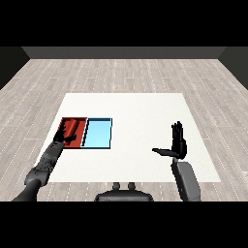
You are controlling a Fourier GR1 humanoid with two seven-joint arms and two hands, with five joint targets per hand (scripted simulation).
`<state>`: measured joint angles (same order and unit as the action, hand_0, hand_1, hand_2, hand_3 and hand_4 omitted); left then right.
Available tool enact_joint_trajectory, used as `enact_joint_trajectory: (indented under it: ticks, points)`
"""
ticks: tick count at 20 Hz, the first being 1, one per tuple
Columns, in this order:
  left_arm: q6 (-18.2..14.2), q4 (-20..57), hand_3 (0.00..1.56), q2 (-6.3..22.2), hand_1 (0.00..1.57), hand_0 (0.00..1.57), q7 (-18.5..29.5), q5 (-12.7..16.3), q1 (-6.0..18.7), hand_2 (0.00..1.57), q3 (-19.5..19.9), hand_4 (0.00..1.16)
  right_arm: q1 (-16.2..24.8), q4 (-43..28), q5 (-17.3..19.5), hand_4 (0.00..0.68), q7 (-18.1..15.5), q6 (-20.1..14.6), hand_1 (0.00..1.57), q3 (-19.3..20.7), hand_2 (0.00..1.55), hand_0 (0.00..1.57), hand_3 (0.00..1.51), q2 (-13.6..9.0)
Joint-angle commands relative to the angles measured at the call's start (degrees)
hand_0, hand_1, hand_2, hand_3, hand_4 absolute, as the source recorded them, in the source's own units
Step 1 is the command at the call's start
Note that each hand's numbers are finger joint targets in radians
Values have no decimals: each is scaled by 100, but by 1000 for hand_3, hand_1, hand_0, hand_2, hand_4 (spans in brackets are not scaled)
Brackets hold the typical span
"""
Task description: Pick the red can and put it in the red box
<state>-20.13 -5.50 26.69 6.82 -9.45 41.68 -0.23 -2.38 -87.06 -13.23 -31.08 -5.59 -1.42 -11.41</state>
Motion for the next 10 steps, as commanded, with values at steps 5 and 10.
enact_joint_trajectory:
  ticks: [5, 10]
  points:
    - [382, 536, 0, 124, 0, 0, -954, -369, 429, 0, -294, 0, -40, -226, -110, 0, 92, 134, 0, -7, 0, 0, 0, 25]
    - [-16, -32, 0, 254, 0, 0, 136, 337, 0, 0, 421, 0, 139, -204, -95, 0, -204, 261, 0, 20, 0, 0, 0, 44]
